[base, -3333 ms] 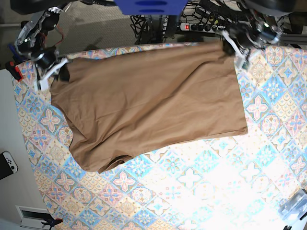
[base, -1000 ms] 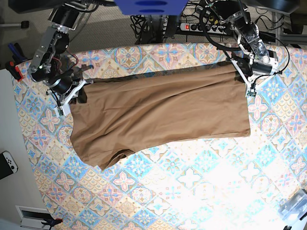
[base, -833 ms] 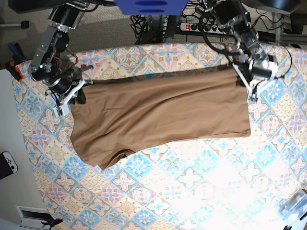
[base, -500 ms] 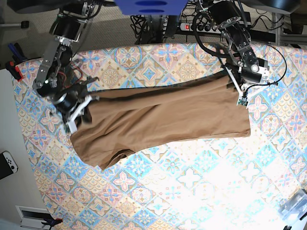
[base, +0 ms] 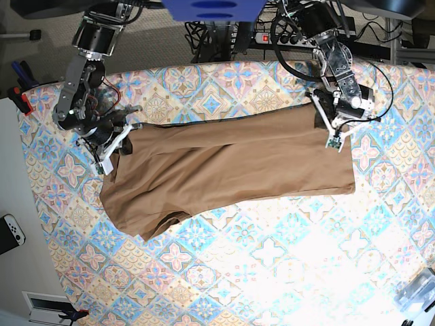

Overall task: Layout the t-shirt on the table in an organized manner, then fold the t-shirt properly
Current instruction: 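Lower the folded edge onto the shirt and open both grippers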

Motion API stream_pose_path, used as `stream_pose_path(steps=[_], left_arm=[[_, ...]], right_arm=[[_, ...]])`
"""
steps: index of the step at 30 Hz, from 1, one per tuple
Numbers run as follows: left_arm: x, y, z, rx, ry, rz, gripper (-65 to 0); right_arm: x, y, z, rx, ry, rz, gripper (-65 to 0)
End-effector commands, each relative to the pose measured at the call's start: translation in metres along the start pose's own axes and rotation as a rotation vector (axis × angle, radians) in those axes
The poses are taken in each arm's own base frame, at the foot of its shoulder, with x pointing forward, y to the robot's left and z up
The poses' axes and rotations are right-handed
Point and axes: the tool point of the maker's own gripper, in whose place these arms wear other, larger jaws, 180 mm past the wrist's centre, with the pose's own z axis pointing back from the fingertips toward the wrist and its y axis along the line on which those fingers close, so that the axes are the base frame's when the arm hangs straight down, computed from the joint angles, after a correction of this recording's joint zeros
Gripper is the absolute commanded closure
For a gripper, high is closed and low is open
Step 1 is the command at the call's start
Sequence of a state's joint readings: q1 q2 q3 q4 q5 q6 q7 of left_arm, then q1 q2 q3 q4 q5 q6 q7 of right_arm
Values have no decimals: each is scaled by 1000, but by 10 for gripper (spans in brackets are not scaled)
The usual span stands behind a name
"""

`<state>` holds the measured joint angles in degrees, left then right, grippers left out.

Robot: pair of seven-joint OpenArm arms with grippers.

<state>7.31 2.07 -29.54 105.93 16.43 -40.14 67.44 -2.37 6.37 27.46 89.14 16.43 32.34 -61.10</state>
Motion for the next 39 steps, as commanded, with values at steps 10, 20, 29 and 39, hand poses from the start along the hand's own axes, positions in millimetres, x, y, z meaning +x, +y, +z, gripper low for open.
stream_pose_path(steps=[10,20,29,39], left_arm=[[4,26,1,25,-30,181,0],[18,32,25,73,-109,199,0],[28,34,39,97,-158,211,0],[33,16,-1,-11,-143,202,0]], right_arm=[[23,-4,3,2,-101,4,0],[27,-3,6,-3,-114,13,0],[51,-1,19,-23,-178,63,0],[32,-4,-1,13,-185,-22,0]])
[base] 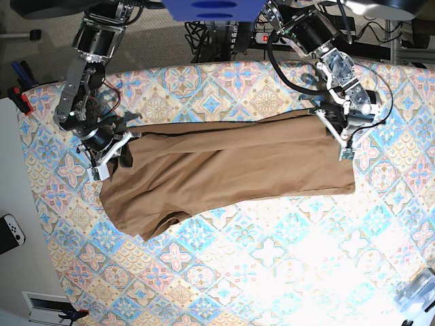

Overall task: Layout the t-shirt on the table in an organized manner, then fold the t-shirt properly
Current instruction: 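Lower the folded edge onto the shirt and open both grippers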

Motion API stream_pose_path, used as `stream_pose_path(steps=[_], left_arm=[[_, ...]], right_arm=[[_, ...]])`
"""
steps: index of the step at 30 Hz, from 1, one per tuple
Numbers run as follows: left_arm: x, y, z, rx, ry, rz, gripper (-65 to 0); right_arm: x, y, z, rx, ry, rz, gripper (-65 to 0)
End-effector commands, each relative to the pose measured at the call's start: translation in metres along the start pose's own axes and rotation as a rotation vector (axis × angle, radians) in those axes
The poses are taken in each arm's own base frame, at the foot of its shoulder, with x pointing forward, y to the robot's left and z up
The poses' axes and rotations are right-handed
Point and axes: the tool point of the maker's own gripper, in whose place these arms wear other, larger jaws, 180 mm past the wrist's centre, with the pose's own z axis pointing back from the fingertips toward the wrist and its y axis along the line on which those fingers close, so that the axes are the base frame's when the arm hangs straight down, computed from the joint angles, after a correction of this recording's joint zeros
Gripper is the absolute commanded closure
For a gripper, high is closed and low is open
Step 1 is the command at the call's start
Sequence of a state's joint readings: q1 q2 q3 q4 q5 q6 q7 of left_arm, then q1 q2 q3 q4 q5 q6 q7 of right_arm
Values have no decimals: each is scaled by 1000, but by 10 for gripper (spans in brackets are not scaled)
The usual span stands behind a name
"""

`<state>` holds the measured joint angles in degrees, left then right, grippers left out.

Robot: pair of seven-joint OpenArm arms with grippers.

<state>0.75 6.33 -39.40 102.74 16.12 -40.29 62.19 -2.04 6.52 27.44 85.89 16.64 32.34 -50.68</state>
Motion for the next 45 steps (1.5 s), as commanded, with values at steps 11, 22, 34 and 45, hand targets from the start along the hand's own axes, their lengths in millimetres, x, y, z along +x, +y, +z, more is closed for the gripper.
stream_pose_path(steps=[11,22,34,45], left_arm=[[8,-2,1,-3,-35,5,-201],[26,1,21,-36,-172,69,-640],[5,16,45,-66,-265,173,-650],[-4,23,56,-27,-260,145,-650]], right_arm=[[8,-4,1,2,-27,0,-344],[64,3,23,-20,-211,92,-417],[82,-48,82,-188,-401,-42,-417],[4,-43,56,25,-328,-414,-417]])
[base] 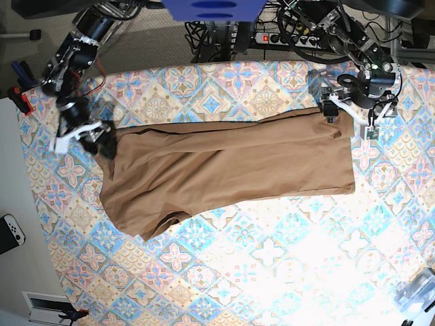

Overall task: Layout the t-shirt on the table in an organized manner, then fold the t-shirt properly
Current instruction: 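Lower the folded edge onto the shirt and open both grippers, then move both grippers to the corners of the shirt's folded edge and grasp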

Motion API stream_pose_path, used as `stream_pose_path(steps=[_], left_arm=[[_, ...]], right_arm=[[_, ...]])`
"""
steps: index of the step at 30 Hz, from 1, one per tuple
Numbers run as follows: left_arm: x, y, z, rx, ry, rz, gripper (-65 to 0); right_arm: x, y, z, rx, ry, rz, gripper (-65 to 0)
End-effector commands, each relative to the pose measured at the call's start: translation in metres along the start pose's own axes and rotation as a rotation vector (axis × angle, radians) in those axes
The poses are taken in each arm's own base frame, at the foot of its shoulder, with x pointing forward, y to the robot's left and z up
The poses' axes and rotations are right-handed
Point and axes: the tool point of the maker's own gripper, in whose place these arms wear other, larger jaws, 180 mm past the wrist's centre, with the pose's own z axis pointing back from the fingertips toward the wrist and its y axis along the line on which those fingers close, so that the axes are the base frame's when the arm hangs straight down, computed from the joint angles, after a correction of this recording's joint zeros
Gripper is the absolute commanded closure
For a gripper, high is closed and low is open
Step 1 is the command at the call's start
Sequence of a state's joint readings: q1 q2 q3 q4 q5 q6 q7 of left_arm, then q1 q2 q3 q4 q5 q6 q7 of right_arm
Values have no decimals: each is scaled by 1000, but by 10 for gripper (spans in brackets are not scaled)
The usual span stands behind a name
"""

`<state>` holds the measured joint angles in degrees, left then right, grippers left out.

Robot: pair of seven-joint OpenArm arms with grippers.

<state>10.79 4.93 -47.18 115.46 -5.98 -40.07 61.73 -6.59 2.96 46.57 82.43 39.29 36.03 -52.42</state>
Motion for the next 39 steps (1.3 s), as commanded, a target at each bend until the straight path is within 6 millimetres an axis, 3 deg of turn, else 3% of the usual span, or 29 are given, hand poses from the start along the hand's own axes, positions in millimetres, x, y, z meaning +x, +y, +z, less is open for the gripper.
stream_pose_path(steps=[1,8,18,27,39], left_arm=[[10,1,3,5,-40,-5,-650],[2,1,4,3,-24,-5,-650],[3,1,4,2,-25,-4,-650],[1,3,8,15,-20,-13,-650],[5,4,10,19,-36,-17,-650]], right_arm=[[18,3,2,25,-61,4,-417],[23,-32,22,-77,-103,-36,-417],[34,-47,34,-119,-121,-19,-417],[13,-7,1,2,-15,30,-417],[8,-7,2,1,-2,27,-417]])
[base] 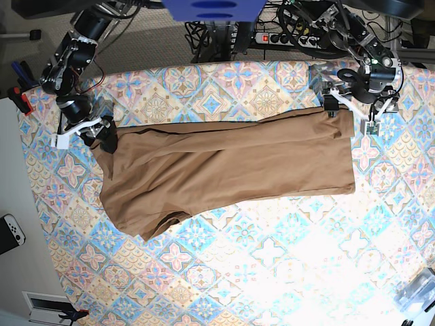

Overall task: Layout the t-shirt on the table in an organized manner, then fold the t-shirt properly
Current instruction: 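Move both grippers to the corners of the shirt's folded edge and grasp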

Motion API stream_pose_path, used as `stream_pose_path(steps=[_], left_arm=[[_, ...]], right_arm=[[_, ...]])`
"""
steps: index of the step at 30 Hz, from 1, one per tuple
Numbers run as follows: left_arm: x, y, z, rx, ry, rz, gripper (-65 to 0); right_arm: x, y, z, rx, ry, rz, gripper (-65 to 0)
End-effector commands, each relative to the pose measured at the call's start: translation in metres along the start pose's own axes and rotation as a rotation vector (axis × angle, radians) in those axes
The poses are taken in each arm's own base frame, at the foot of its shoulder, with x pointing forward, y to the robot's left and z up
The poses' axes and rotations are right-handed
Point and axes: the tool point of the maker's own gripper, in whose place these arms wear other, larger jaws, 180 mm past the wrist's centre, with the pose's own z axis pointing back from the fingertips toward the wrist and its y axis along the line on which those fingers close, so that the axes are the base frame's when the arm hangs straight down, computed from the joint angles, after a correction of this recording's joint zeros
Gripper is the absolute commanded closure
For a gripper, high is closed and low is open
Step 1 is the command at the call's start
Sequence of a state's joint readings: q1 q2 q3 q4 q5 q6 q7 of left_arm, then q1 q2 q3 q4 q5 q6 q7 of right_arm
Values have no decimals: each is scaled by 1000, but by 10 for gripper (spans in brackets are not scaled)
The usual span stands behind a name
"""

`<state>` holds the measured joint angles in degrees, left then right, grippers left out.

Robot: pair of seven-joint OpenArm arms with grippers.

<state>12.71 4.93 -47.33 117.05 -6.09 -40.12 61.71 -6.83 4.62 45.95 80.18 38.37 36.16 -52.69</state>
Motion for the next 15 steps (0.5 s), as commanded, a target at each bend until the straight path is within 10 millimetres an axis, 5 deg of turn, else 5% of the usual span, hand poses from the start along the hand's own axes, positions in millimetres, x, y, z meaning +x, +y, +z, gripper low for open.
stream_pose_path(steps=[1,8,11,15], left_arm=[[15,4,4,9,-54,-9,-650],[42,17,20,-18,-174,-14,-650],[31,41,25,15,-180,73,-650],[13,48,9,-12,-121,104,-650]], right_arm=[[17,4,2,18,-49,21,-417],[15,4,2,18,-44,20,-417],[9,1,5,11,-31,16,-417],[7,1,6,9,-28,16,-417]])
